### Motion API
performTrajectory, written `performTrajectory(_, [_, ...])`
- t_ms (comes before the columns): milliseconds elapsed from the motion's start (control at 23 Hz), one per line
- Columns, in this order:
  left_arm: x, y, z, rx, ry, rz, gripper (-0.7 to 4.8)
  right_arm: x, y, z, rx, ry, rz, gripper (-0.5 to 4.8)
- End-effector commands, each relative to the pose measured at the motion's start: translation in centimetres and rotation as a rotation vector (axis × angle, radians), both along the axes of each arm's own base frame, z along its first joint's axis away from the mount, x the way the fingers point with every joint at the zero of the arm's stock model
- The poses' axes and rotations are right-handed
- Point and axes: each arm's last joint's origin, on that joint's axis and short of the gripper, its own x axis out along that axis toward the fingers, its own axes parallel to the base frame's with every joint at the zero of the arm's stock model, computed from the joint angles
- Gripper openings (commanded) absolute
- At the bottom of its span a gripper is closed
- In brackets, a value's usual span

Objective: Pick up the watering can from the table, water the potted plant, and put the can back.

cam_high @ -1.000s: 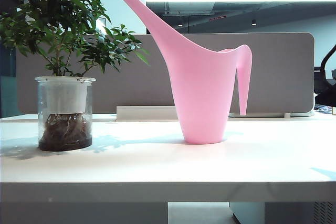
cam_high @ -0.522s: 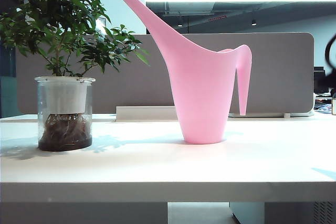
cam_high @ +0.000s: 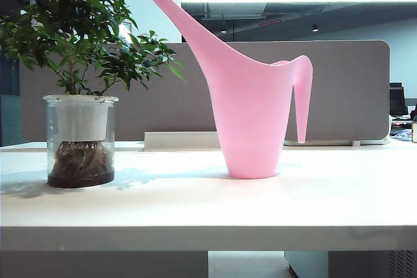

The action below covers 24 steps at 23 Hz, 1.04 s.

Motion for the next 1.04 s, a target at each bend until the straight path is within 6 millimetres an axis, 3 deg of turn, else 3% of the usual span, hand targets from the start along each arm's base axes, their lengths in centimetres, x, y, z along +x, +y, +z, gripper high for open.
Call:
performTrajectory(43, [0.0, 0.0, -0.1, -0.002, 0.002, 0.001, 0.03, -0.5, -0.9, -1.4, -0.015, 0.117, -0.075, -0.05])
performTrajectory(435, [0.0, 0.0, 0.0, -0.002, 0.001, 0.001, 0.03, -1.3, -2.4, -1.5, -0.006, 0.106, -0.224, -0.05])
performTrajectory(1043, [0.0, 0.0, -0.1, -0.002, 0.002, 0.001, 0.03, -1.3, -2.3, -1.5, -0.006, 0.109, -0.221, -0.04])
